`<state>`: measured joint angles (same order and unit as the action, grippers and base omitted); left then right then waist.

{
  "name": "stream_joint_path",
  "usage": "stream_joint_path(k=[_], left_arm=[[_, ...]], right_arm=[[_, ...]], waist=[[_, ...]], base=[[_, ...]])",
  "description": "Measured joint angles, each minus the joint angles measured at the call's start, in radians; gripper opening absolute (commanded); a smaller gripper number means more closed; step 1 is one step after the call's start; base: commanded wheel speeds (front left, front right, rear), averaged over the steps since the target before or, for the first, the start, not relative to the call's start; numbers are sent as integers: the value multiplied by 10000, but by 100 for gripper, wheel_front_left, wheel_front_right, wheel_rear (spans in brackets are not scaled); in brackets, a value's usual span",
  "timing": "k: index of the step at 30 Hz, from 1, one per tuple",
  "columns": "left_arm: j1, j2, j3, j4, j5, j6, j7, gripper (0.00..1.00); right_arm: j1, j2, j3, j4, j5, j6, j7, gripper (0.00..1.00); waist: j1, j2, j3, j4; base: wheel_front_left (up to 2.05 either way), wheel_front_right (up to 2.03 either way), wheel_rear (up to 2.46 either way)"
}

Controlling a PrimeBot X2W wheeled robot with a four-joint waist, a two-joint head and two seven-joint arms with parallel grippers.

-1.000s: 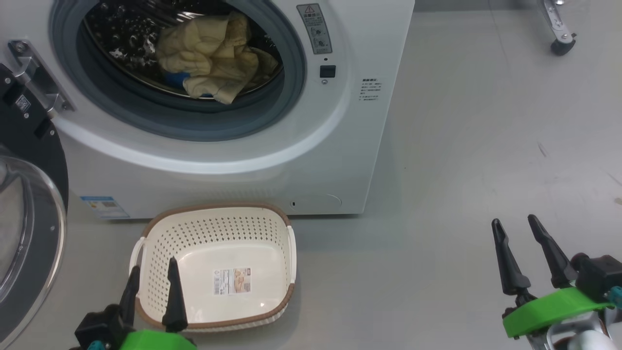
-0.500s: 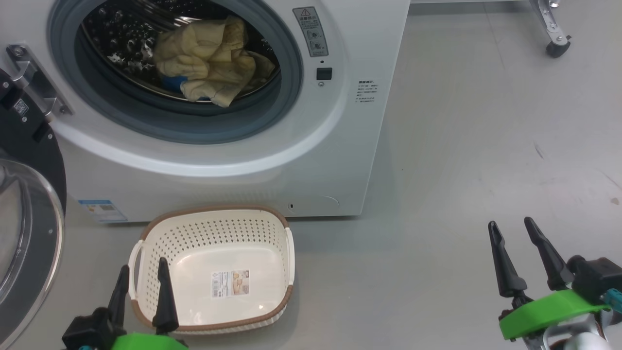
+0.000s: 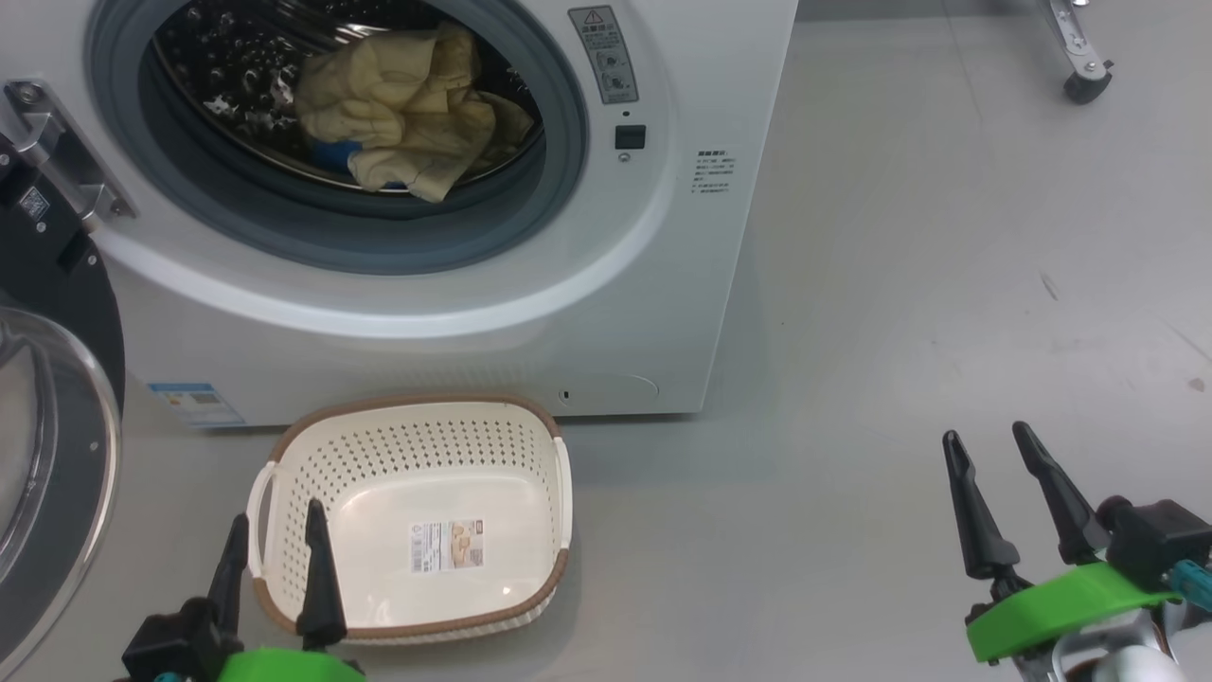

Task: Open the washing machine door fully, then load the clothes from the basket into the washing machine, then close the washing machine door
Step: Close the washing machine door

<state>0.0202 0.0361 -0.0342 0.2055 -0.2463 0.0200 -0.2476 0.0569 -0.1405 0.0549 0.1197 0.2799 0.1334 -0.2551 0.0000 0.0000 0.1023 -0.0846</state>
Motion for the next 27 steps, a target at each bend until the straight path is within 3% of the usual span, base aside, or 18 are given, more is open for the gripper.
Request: stream_joint_path(k=[18,27], left_arm=[[32,2,-12,0,0,174,0,100],[109,6,-10,0,50,174,0,100]], right_arm=[[-9,-25,23,2,0,0,0,100],[4,-31,29,4,0,0,0,100]], waist=[[0,0,1,26],[0,0,-8,69]], base=[[-132,132,0],[-43,43,0]])
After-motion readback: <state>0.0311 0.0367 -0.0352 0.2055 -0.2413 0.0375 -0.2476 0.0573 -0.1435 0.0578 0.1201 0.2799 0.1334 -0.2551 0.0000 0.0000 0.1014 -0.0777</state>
